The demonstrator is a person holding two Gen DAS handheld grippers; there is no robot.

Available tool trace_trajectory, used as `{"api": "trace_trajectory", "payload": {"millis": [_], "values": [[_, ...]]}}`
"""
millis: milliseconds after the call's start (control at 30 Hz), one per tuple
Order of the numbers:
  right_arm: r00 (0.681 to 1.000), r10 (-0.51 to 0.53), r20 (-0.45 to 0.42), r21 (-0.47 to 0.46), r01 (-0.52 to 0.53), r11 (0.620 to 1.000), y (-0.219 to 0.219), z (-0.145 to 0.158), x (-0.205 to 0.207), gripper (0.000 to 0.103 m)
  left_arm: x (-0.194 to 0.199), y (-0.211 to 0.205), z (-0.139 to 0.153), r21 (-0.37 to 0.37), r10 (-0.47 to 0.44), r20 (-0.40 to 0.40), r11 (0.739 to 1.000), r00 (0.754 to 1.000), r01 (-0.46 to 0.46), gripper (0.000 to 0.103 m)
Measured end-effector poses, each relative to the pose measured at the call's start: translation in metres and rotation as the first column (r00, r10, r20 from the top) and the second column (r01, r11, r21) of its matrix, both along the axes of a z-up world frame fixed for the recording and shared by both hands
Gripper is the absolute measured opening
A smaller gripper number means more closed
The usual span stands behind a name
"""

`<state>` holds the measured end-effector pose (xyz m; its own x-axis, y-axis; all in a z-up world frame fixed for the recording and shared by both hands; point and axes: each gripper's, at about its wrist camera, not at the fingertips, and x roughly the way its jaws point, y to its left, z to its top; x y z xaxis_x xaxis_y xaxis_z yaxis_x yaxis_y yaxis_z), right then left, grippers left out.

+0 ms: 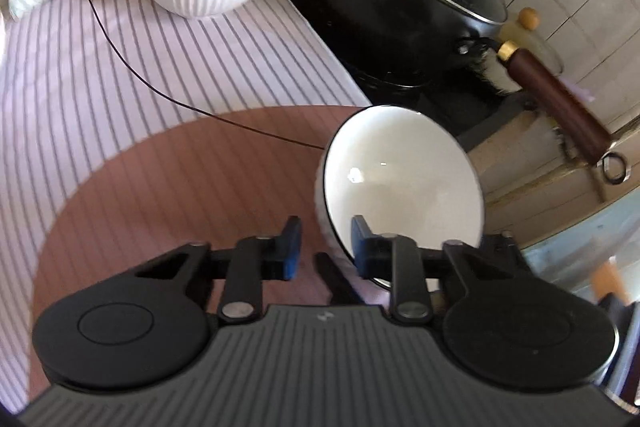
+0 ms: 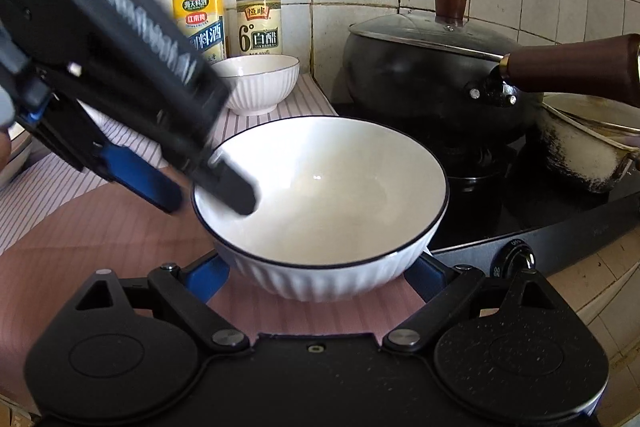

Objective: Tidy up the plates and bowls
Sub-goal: 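Grasp the bowl rim with both grippers from opposite sides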

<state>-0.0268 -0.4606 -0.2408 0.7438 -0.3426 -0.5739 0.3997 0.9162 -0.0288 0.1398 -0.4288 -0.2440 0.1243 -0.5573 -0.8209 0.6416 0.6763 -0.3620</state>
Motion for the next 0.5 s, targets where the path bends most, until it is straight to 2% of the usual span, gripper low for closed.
{"api": "trace_trajectory", "payload": {"millis": [67, 200, 500], "values": [[1.0, -0.009, 0.006, 0.004, 0.009, 1.0, -0.0005, -0.0002, 0.0011, 0.096, -0.0014, -0.0007, 0.0009, -0.003, -0.01, 0.0, 1.0, 1.0, 0.01, 0.016], [0.999, -0.029, 0.029, 0.035, 0.028, 0.999, -0.0023, 0.0013, 0.0001, 0.096, -0.0045, -0.0017, 0.0023, 0.002, -0.009, 0.019, 1.0, 1.0, 0.009, 0.015], [0.999, -0.023, 0.032, 0.079, 0.02, 0.997, -0.0011, 0.0043, -0.0004, 0.096, -0.0056, 0.0057, 0.0074, 0.032, 0.012, 0.005, 0.999, 1.0, -0.012, 0.015]]}}
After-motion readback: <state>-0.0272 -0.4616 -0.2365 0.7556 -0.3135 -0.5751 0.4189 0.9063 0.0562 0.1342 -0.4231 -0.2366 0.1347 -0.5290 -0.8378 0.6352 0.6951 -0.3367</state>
